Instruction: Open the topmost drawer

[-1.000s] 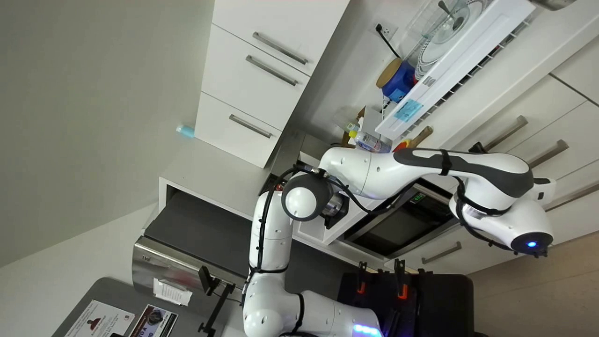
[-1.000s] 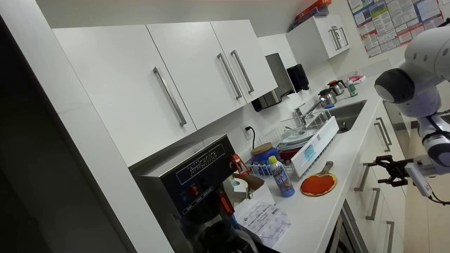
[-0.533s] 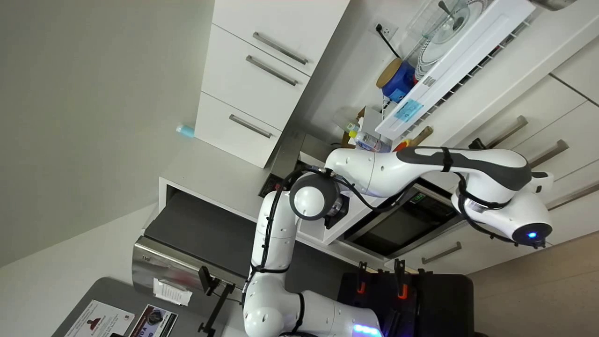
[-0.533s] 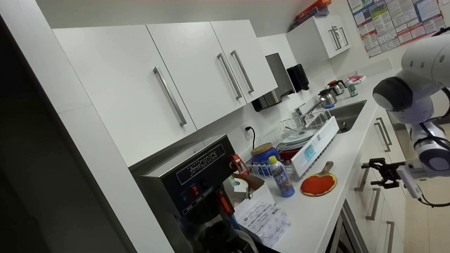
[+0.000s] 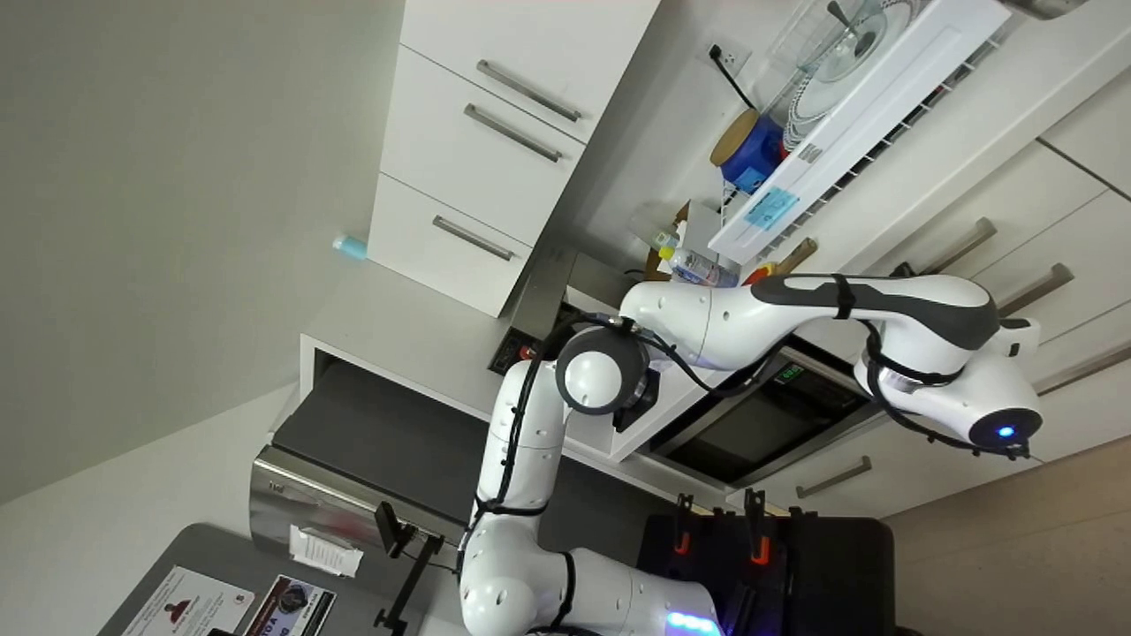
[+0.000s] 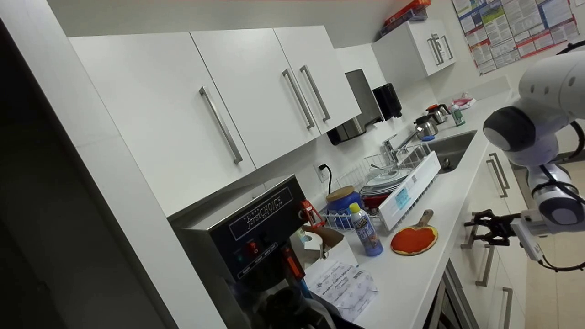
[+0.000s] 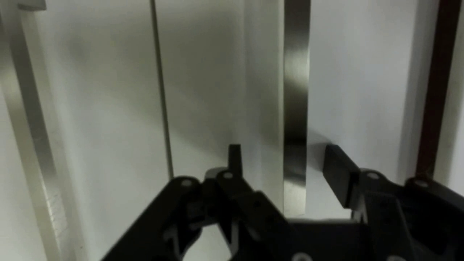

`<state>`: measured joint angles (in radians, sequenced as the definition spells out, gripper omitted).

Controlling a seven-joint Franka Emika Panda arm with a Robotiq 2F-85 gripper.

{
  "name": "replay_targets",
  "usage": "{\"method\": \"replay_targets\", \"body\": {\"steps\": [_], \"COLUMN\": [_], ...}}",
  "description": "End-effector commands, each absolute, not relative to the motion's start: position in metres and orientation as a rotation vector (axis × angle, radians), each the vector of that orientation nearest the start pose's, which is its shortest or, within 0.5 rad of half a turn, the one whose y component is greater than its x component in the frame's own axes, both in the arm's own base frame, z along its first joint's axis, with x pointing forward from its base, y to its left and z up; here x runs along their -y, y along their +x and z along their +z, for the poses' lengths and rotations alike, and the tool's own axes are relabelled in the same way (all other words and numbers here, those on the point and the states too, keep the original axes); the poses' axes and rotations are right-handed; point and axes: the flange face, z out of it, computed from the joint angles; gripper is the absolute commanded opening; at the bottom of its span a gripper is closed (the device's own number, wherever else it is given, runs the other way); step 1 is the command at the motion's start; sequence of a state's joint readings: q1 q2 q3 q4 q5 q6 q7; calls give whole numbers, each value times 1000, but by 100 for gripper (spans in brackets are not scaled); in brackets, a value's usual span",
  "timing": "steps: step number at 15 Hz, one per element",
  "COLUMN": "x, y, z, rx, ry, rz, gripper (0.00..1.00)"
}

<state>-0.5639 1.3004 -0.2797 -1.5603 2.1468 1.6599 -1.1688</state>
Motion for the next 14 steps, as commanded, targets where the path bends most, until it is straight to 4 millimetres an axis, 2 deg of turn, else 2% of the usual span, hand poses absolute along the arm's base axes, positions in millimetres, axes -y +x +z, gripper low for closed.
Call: {"method": "replay_targets", "body": {"steps": [1,5,8,14], "x": [383,384,384,396], "y": [467,466,457,425], "z": [-90,-90,-91,-106], "rx": [-1080,-1076,-1073,-1100], "ry": [-1462,-1456,-1448,-1415], "rz": [-870,-875,-875,-877], "gripper": [30,2,4,4]}}
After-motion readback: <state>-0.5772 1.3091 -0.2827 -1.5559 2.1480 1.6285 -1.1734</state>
